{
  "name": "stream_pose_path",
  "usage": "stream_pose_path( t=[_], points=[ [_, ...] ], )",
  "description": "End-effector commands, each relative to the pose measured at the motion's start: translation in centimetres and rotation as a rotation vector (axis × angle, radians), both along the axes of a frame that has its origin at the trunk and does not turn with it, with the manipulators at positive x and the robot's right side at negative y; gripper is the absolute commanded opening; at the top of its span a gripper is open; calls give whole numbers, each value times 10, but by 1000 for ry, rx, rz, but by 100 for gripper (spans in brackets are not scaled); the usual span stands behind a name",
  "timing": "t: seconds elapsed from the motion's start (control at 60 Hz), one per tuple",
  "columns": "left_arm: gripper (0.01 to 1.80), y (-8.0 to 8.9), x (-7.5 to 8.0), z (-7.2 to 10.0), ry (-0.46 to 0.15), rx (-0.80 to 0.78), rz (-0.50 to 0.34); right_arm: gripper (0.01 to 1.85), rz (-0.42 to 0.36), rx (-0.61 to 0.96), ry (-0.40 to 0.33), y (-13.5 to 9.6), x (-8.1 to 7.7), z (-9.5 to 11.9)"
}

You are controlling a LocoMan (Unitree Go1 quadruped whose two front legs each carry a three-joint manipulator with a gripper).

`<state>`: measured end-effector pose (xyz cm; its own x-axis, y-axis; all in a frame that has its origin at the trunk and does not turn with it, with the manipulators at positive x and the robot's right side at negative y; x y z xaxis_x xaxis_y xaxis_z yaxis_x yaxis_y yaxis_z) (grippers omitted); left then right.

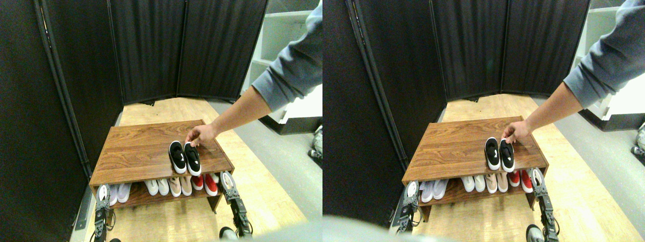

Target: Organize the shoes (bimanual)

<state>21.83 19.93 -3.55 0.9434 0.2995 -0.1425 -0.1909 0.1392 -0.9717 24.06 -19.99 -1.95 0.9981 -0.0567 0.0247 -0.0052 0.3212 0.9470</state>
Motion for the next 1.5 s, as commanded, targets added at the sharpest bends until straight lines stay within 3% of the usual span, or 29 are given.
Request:
stream_pose_path(
  t=[0.017,0.35,0.417,0.433,0.45,0.467,0.483,0.5,0.533,0.6,0.617,0.917,1.083,1.267,1.5],
  points=[
    [1,-1,3,8,-49,15,-8,1,8,-3,-25,4,4,3],
    [1,-2,7,6,-50,12,-6,1,-3,26,-23,2,1,7],
    [1,-3,8,6,-47,12,-4,1,18,95,-28,2,0,7],
    [1,-3,8,6,-47,7,0,7,29,165,-20,3,-1,9],
    [1,-3,8,6,-45,7,4,36,45,184,-12,4,-3,11],
    [1,-3,8,6,-45,7,4,36,45,184,-12,4,-3,11],
    [1,-3,8,6,-43,5,7,84,59,163,3,6,-6,14],
    [1,-3,8,6,-43,5,7,84,59,163,3,6,-6,14],
    [1,-4,8,6,-45,8,0,130,79,163,25,8,-8,17],
    [1,-4,8,5,-45,9,-4,173,135,175,47,9,-8,18],
    [1,-4,9,5,-44,10,-4,176,147,168,45,10,-8,17],
    [1,-4,9,5,-46,10,6,178,191,221,114,11,10,-6],
    [1,-4,9,6,-43,20,18,170,225,328,183,18,32,-36],
    [1,-3,9,6,-47,36,20,167,217,328,226,26,55,-64],
    [1,-1,7,5,-48,44,26,163,202,330,238,32,71,-72]
  ],
)
